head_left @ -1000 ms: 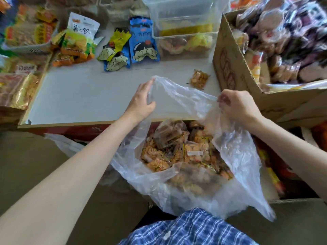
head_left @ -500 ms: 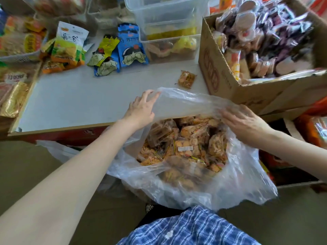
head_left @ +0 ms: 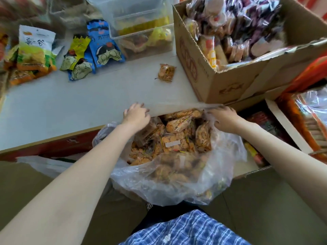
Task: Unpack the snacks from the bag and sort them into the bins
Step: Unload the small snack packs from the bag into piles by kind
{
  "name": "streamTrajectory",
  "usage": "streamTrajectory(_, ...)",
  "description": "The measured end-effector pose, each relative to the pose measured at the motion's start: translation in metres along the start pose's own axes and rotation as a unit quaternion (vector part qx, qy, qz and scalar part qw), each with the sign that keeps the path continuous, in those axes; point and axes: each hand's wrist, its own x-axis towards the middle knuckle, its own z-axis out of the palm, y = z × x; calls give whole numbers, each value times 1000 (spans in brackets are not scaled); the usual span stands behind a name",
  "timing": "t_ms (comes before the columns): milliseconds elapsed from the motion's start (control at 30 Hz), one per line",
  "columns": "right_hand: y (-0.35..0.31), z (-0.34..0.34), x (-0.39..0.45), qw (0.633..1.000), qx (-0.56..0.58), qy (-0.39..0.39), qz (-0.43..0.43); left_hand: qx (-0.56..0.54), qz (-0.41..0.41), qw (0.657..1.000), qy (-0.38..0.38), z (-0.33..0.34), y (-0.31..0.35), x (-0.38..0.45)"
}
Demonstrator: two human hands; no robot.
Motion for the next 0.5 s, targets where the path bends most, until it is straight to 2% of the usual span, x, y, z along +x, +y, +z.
streamTrajectory(67,-12,-7,-9,990,-40,132,-29,-19,79,991,103,4,-3,-15)
streamTrajectory(100,-20,-8,-14,976,-67,193,-79,-3,122,984,127,8,-7,-24)
streamTrajectory(133,-30,-7,-17,963,-84,222,-130,28,153,980,124,11,-12,-33)
streamTrajectory(167,-41,-6,-17,953,-93,230,-175,67,162,979,102,15,-18,-40)
streamTrajectory(233,-67,-4,-6,953,-111,169,-228,120,129,983,43,20,-32,-48)
streamTrajectory(300,-88,-3,7,958,-125,113,-233,127,88,988,7,16,-43,-51)
streamTrajectory(333,-94,-7,13,961,-109,115,-228,127,77,989,-2,13,-47,-51)
streamTrajectory(433,-101,-37,26,961,103,164,-196,107,60,992,-15,4,-53,-49)
streamTrajectory(500,-102,-67,39,928,281,201,-141,91,51,994,-18,0,-54,-46)
